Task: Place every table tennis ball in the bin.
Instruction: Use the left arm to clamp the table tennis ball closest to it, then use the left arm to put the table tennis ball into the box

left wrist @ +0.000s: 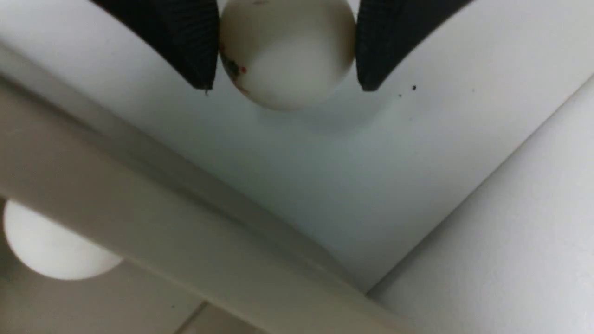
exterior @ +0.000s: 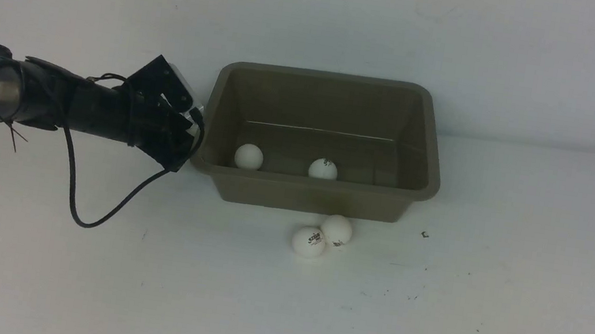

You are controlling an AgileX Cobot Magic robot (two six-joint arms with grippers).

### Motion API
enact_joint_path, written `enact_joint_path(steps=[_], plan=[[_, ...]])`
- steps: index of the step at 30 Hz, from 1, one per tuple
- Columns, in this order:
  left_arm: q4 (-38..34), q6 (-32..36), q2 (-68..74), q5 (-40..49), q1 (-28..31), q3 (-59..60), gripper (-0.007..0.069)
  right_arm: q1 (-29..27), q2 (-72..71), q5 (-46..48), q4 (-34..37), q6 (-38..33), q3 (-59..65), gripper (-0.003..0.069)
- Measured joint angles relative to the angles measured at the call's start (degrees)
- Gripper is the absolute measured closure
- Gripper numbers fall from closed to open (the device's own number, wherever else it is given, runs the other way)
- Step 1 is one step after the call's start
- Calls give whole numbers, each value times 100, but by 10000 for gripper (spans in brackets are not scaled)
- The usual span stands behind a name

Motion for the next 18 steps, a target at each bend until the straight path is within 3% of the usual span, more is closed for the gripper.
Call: enact_joint_path(steps=[5, 8, 18], plan=[[-17, -18, -661, 97, 5, 0, 290, 0, 0, 0, 0, 0, 0, 251], [-444, -24, -1112, 384, -6, -6, 290, 0, 0, 0, 0, 0, 0, 251], [-1052, 207, -1030, 1140, -380, -6, 290, 0, 0, 0, -6, 0, 0, 251]])
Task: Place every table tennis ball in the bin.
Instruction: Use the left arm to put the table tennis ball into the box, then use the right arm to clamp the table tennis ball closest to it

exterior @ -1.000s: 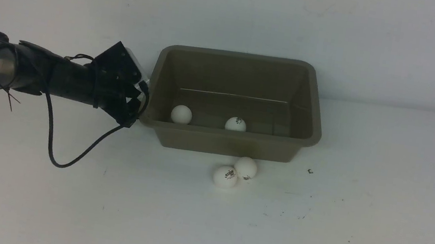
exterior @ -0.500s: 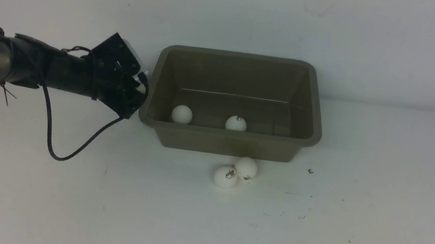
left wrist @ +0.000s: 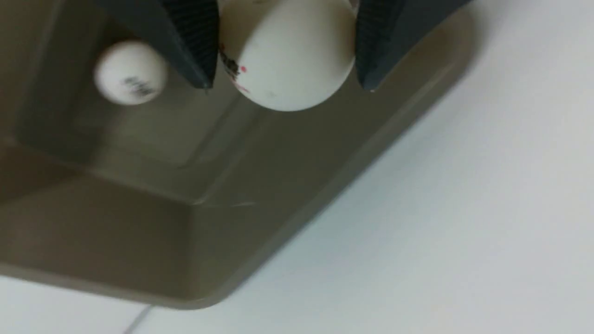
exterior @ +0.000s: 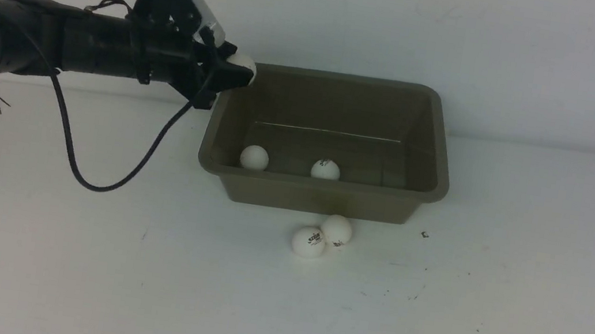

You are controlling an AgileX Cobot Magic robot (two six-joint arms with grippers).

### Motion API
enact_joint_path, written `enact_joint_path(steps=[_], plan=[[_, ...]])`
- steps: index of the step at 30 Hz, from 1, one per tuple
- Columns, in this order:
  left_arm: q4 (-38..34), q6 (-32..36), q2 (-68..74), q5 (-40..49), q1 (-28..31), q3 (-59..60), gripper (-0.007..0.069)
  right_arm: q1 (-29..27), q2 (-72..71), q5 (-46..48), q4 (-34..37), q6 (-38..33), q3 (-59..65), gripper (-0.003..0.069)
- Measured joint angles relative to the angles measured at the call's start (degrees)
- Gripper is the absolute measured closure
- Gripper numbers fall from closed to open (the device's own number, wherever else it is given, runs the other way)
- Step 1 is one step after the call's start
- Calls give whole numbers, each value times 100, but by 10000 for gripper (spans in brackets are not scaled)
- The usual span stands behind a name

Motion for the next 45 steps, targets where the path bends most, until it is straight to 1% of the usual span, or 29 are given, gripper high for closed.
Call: enact_joint_path(steps=[4, 5, 6, 7, 11, 15, 16, 17, 20, 21, 22, 23, 24, 25, 26, 28, 29, 31, 32, 33, 35, 36, 38, 41, 42, 45], plan=[[-7, 269, 184, 12, -329, 0, 290, 0, 0, 0, 0, 0, 0, 251], [0, 269, 184, 12, -329, 0, 290, 0, 0, 0, 0, 0, 0, 251], [2, 463, 268, 17, -479, 0, 290, 0, 0, 0, 0, 0, 0, 251], [2, 518, 315, 17, -554, 0, 290, 0, 0, 0, 0, 0, 0, 251], [-4, 556, 367, -12, -643, 0, 284, 0, 0, 0, 0, 0, 0, 251], [-327, 547, 367, -73, -689, 0, 188, 0, 0, 0, 5, -7, 0, 251], [-499, 503, 349, -165, -694, 0, 155, 0, 0, 0, 5, -20, 0, 251], [-676, 414, 318, -259, -701, 0, 139, 0, 0, 0, 5, -25, 0, 251], [-911, 209, -2, -840, -701, 5, 119, 0, 0, 0, -15, -52, 0, 251], [-852, 155, -146, -1107, -701, 5, 116, 0, 0, 0, -17, -58, 0, 251], [-852, 155, -146, -1160, -701, 5, 115, 0, 0, 0, -17, -58, 0, 251], [-622, 1, -390, -1612, -701, 5, 113, 0, 0, 0, -17, -63, 0, 251], [-386, -245, -558, -1871, -701, 5, 113, 0, -6, 0, -17, -63, 0, 251], [-347, -296, -612, -1962, -701, 5, 113, 0, -6, 0, -17, -63, 0, 251], [61, -867, -826, -2266, -701, 5, 113, 0, -6, 0, -17, -63, 0, 251], [210, -1107, -907, -2351, -701, 5, 113, 0, -6, 0, -17, -63, 0, 251], [522, -1565, -1043, -2468, -701, 5, 113, 0, -6, 0, -65, -63, 0, 251], [702, -1822, -1134, -2483, -701, 5, 113, 0, -6, 0, -111, -63, 0, 251], [1007, -2224, -1246, -2496, -701, 5, 113, 0, -6, 0, -373, -57, 0, 251], [1082, -2265, -1261, -2496, -701, 5, 113, 0, -6, 0, -406, -57, 0, 251], [1351, -2559, -1351, -2490, -701, 5, 113, 0, -6, 0, -665, -7, 0, 251], [1608, -2787, -1405, -2471, -692, 5, 113, 0, -6, 0, -897, 54, 0, 251], [1861, -3100, -1427, -2362, -641, 5, 113, 0, -6, 0, -1203, 190, 0, 251], [2068, -3553, -1427, -2037, -485, 5, 113, 0, -6, 0, -1472, 307, 0, 251], [2127, -3864, -1427, -1723, -371, 5, 113, 0, -6, 0, -1510, 322, 0, 251], [2242, -4335, -1427, -1080, -85, 5, 113, 0, -6, 0, -1531, 320, 0, 251]])
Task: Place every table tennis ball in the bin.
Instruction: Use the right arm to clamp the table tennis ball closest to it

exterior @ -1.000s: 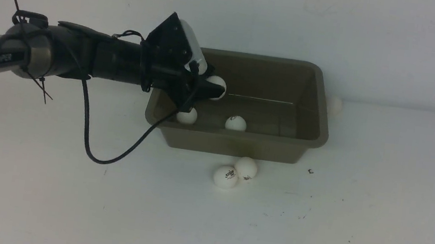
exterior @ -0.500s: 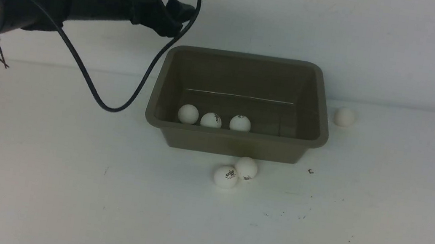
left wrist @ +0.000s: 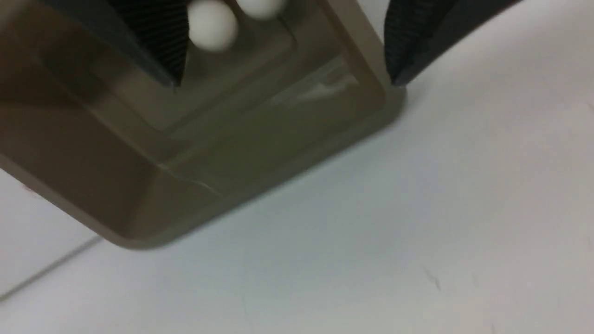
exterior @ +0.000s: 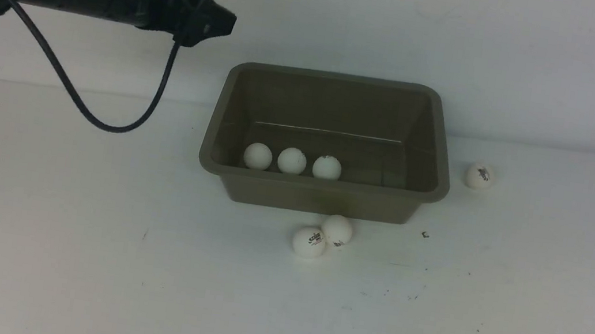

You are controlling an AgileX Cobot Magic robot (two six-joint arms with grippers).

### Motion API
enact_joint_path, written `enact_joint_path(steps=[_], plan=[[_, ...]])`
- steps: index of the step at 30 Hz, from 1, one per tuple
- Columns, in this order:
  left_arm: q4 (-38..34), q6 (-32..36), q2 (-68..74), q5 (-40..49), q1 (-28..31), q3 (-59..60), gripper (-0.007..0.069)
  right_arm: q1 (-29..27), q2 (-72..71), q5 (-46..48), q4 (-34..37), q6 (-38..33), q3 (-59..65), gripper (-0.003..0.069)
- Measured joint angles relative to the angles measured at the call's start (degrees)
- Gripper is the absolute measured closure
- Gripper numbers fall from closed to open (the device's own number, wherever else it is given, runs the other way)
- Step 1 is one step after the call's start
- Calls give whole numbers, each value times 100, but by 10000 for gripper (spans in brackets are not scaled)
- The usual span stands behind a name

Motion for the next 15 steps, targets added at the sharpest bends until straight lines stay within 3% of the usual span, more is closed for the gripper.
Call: enact_joint_path(steps=[5, 9, 13, 14, 15], plan=[[447, -451, -5, 1506, 529, 0, 113, 0, 5, -102, 0, 5, 0, 251], [901, -765, -29, 2177, 594, 0, 113, 0, 108, -155, 0, 21, 0, 251], [1665, -1443, -127, 2708, 509, 0, 113, 0, 404, -150, -31, 126, 0, 251], [2339, -1995, -220, 2783, 436, 0, 113, 0, 587, -150, -37, 144, 0, 251], [2553, -2172, -254, 2783, 420, 0, 113, 0, 653, -155, -37, 149, 0, 251]])
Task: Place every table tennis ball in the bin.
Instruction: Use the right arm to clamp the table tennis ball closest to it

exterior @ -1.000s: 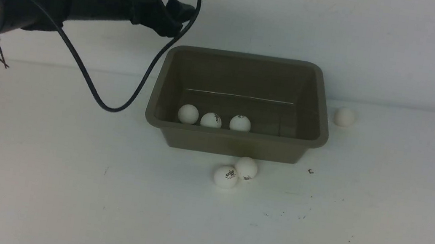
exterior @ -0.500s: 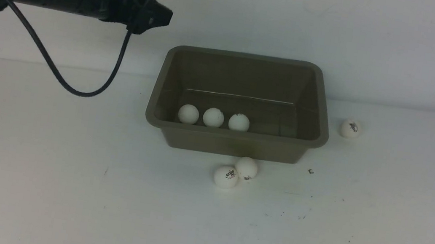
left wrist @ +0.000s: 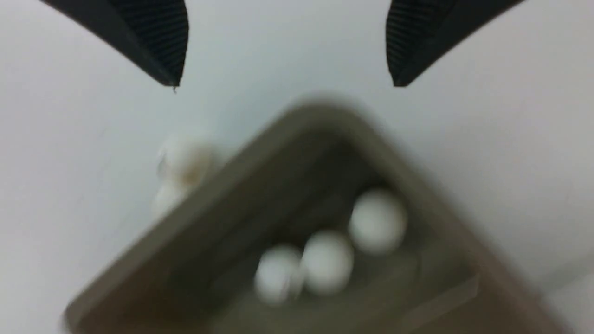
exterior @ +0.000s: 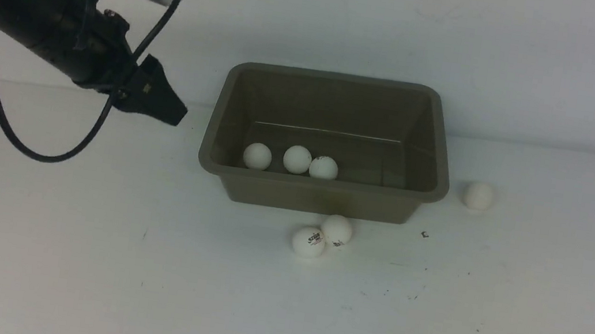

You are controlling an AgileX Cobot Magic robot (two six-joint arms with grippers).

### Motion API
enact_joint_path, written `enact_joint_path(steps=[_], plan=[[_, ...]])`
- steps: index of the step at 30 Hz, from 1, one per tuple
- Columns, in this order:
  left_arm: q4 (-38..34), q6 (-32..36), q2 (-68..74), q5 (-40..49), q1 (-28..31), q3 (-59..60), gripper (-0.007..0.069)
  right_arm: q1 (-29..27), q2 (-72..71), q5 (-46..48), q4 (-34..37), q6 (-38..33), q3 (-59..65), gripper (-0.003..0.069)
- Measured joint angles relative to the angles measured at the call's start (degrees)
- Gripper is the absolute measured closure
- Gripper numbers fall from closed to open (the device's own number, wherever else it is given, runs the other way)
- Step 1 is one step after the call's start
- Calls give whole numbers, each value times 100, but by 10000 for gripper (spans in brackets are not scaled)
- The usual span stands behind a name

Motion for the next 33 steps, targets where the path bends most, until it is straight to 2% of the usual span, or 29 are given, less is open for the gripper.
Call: enact_joint_path(steps=[2, 3, 4, 6, 8, 13, 16, 25, 33], plan=[[724, -670, -109, -5, -15, 0, 113, 0, 249, -30, 18, 7, 0, 251], [781, -728, -118, -5, -15, 0, 113, 0, 249, -30, 18, 7, 0, 251], [1137, -1151, -205, -5, -9, 0, 113, 0, 397, -41, 18, 20, 0, 251], [1197, -1260, -237, -5, -4, 0, 113, 0, 533, -41, 18, 40, 0, 251], [1093, -1335, -339, 29, -5, 0, 113, 0, 828, -41, 18, 67, 0, 251], [209, -1083, -717, 250, -82, 0, 113, 0, 1662, -178, 38, 89, 0, 245], [-69, -979, -1093, 296, -244, 0, 113, 0, 2158, -379, 77, 94, 0, 225], [-26, -997, -1909, 542, -499, 0, 113, 61, 3415, -636, 77, 136, 0, 207], [4, -1104, -2043, 837, -510, 0, 113, 577, 4163, -1319, -81, 209, 0, 207]])
